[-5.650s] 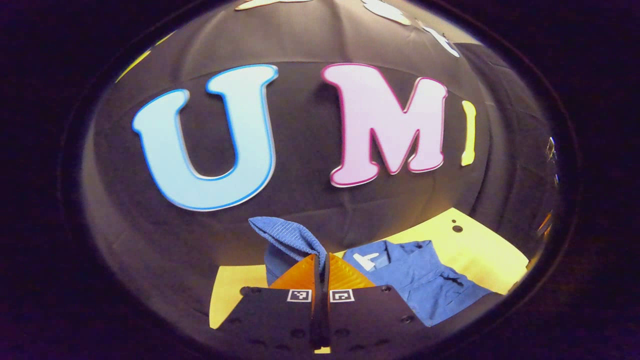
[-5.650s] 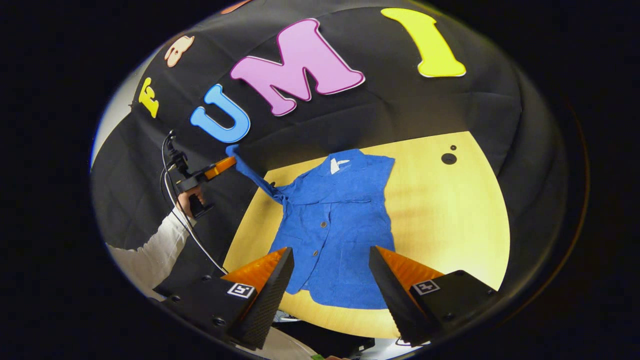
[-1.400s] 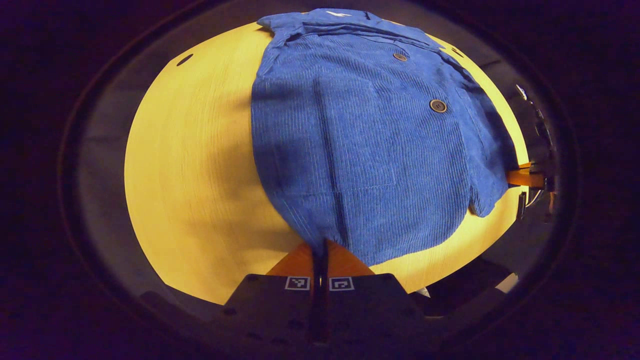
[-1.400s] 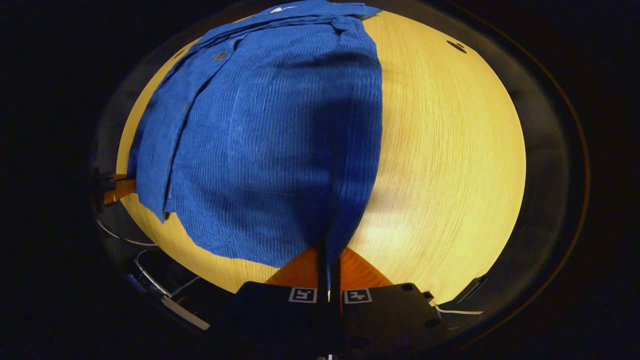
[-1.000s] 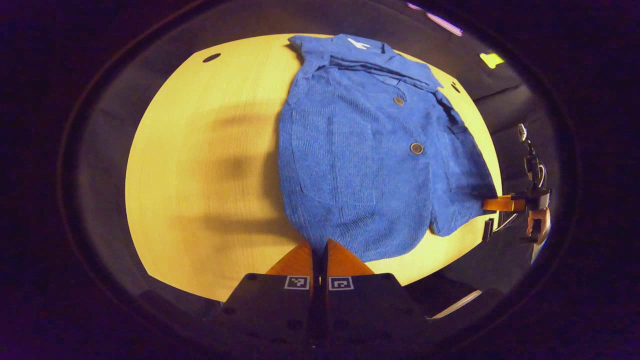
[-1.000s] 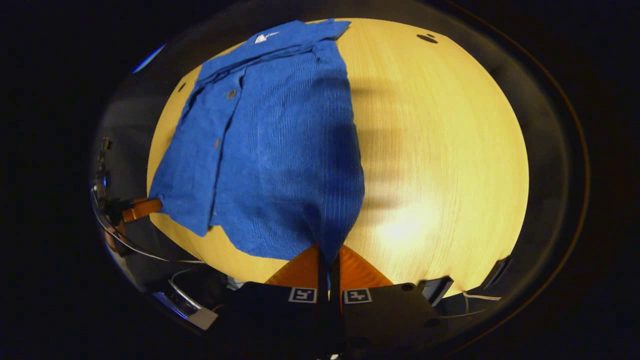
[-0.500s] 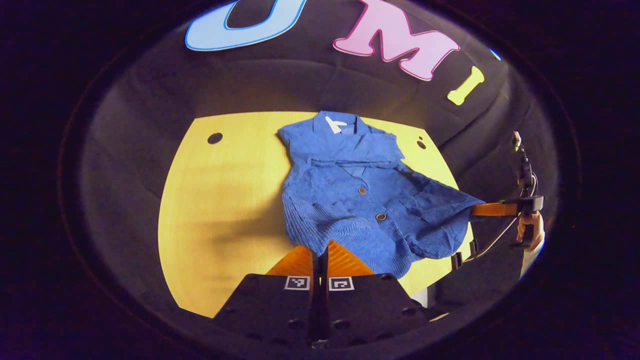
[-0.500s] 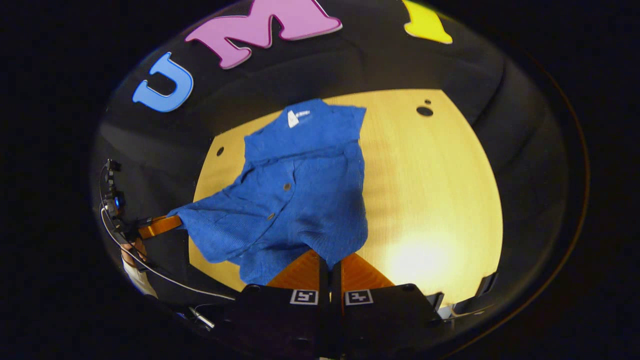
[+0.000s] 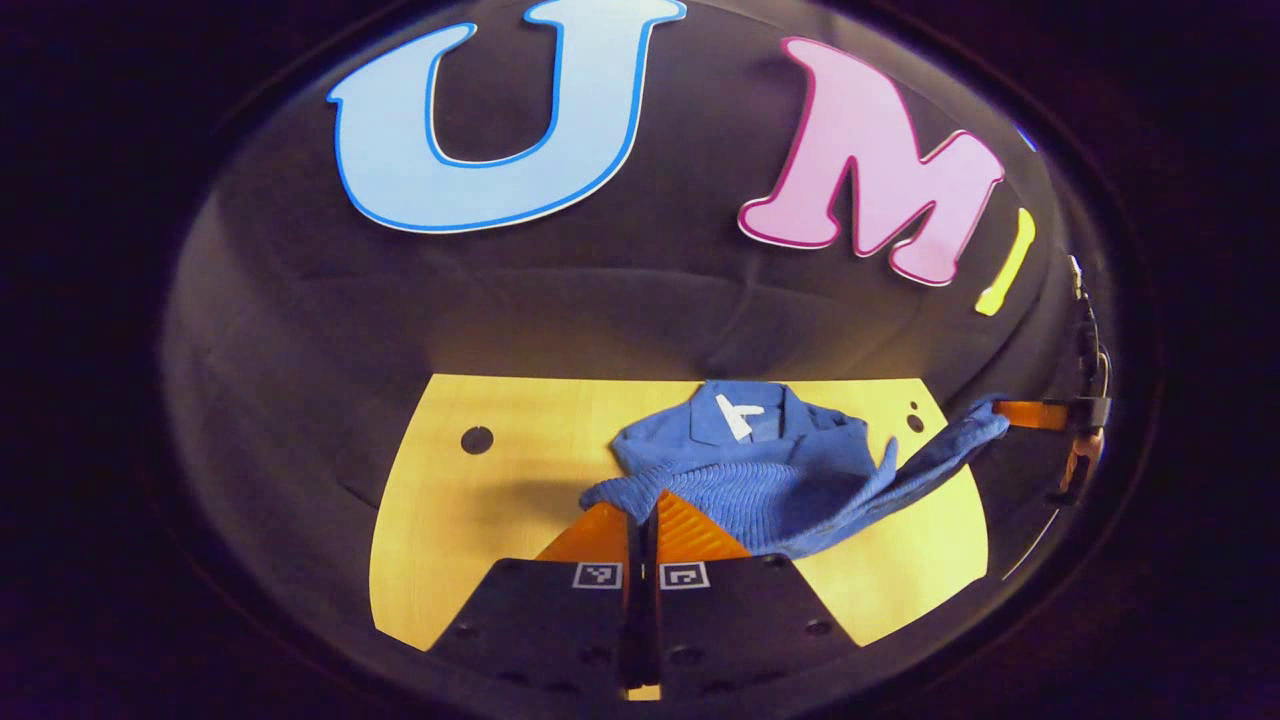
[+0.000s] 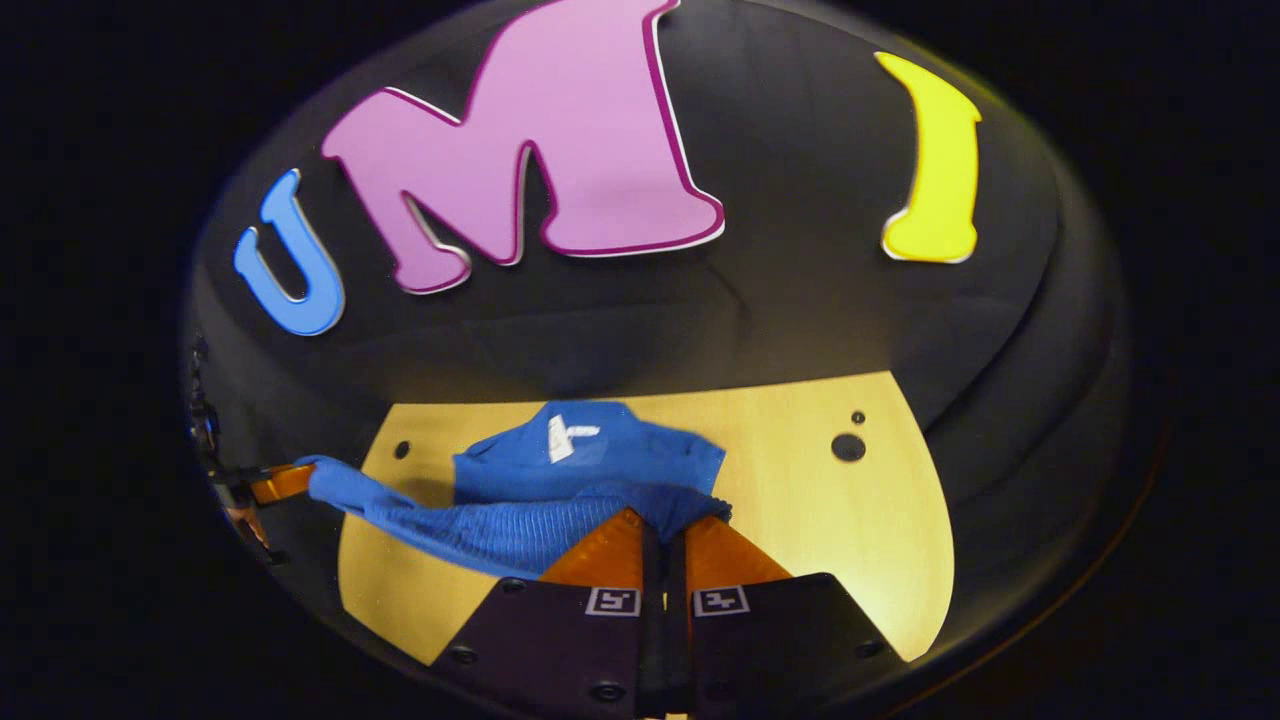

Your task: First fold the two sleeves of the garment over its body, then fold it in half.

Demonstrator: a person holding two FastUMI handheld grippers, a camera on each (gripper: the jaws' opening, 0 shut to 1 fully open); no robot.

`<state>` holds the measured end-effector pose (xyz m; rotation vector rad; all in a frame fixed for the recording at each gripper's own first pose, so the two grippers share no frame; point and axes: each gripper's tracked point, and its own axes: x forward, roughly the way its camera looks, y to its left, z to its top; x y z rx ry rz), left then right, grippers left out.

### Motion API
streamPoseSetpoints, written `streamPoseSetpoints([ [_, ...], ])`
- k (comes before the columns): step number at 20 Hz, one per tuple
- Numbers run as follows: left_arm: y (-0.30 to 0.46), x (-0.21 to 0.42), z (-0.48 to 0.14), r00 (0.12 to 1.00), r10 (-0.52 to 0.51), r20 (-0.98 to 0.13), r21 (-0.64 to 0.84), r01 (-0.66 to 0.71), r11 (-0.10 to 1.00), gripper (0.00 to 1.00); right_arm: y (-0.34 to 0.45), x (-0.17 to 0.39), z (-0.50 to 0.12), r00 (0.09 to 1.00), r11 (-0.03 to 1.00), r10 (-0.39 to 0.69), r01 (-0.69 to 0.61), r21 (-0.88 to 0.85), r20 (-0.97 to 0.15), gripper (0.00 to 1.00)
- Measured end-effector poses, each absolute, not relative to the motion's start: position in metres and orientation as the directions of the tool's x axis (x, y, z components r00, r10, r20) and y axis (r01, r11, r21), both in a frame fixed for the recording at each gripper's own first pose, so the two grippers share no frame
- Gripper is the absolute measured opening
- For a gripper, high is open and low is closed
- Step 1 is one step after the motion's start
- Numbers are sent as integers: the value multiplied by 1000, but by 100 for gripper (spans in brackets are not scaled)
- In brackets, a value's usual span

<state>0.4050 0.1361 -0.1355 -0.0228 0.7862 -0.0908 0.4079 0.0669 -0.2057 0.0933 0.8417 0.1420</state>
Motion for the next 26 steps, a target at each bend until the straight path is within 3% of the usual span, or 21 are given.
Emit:
streamPoseSetpoints([
  [3, 124, 475, -163, 770, 0, -638, 4, 3, 1000, 0, 71, 461, -274, 665, 988, 148, -138, 75, -732, 4],
  [7, 119, 522, -230, 705, 72, -705, 143, 42, 989, 0, 83, 504, -356, 640, 989, 135, -136, 62, -757, 5],
  [9, 120, 538, -236, 720, 119, -684, 191, 20, 981, 0, 85, 516, -375, 647, 987, 145, -148, 64, -748, 5],
  [13, 106, 560, -255, 761, 71, -644, 139, 25, 990, 8, 88, 543, -386, 733, 983, 135, -183, -2, -667, 6],
  [16, 101, 576, -255, 801, 63, -596, 114, 7, 993, 18, 90, 550, -399, 745, 984, 116, -178, -27, -657, 19],
  [17, 98, 576, -258, 798, 46, -601, 106, 22, 994, 35, 89, 551, -398, 751, 985, 114, -170, -23, -651, 40],
  [20, 100, 571, -258, 786, 57, -615, 115, 17, 993, 59, 85, 556, -395, 765, 990, 100, -143, -17, -636, 99],
  [21, 99, 570, -257, 788, 34, -614, 85, 24, 996, 73, 83, 551, -390, 766, 990, 97, -142, -20, -635, 98],
  [22, 99, 569, -250, 798, 28, -602, 73, 20, 997, 79, 81, 551, -386, 778, 989, 98, -143, -24, -621, 100],
  [26, 100, 556, -219, 831, 35, -555, 99, 24, 995, 80, 76, 536, -361, 816, 988, 101, -150, -39, -569, 100],
])
